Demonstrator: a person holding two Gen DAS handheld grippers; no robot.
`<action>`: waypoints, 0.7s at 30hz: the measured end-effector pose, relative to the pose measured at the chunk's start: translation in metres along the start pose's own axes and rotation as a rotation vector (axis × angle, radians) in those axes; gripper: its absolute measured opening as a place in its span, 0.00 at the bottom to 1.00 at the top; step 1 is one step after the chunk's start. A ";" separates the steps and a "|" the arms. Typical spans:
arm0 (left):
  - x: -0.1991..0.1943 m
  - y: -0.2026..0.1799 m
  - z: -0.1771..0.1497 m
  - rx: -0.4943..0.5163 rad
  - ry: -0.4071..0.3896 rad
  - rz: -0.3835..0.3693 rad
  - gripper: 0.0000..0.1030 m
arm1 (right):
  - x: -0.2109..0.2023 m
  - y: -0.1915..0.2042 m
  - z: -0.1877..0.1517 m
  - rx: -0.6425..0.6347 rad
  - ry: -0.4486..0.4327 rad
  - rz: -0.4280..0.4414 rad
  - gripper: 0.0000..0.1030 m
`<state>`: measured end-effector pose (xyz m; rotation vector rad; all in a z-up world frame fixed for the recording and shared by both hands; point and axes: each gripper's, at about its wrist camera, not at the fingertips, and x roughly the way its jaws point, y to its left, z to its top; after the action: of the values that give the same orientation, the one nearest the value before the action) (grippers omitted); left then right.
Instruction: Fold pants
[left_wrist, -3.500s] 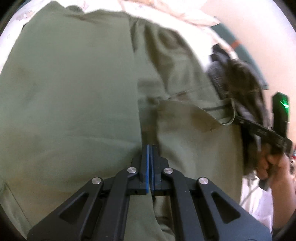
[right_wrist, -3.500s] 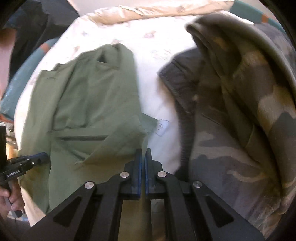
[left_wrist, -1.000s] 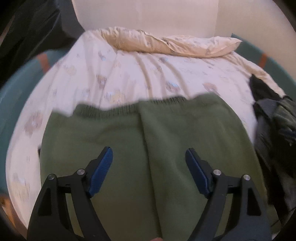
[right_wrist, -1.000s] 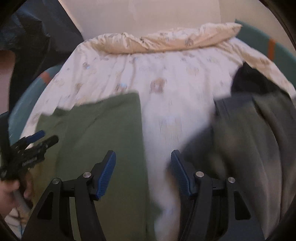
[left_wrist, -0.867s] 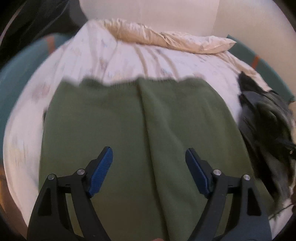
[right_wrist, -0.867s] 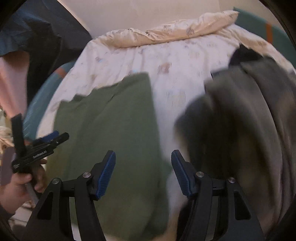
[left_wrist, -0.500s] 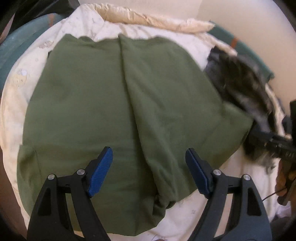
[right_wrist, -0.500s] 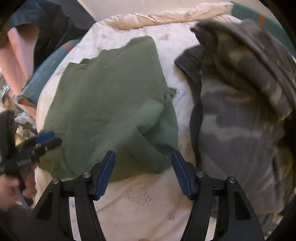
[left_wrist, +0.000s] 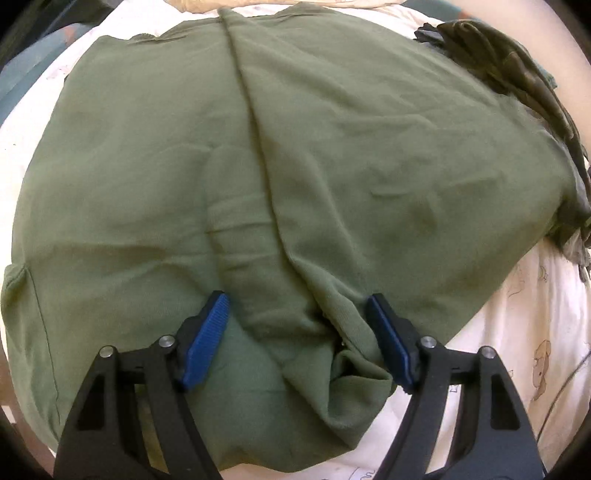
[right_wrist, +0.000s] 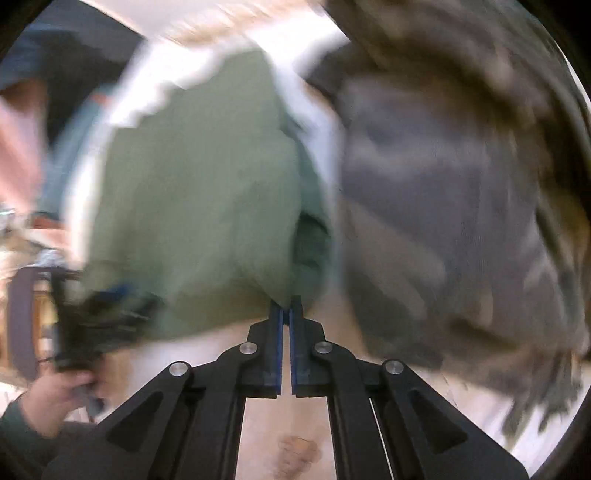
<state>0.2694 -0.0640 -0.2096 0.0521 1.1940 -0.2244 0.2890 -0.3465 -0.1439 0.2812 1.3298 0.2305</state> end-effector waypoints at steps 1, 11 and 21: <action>0.000 0.001 0.000 -0.007 0.000 -0.004 0.72 | 0.007 -0.001 -0.002 0.000 0.007 -0.043 0.05; -0.040 0.004 0.013 -0.096 -0.096 -0.088 0.71 | -0.068 0.035 -0.008 -0.121 -0.224 -0.034 0.13; 0.015 -0.048 0.024 0.032 0.061 0.087 0.67 | 0.067 0.032 0.030 -0.179 -0.067 -0.237 0.05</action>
<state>0.2875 -0.1166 -0.2110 0.1394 1.2462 -0.1657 0.3329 -0.2967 -0.1889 -0.0201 1.2545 0.1373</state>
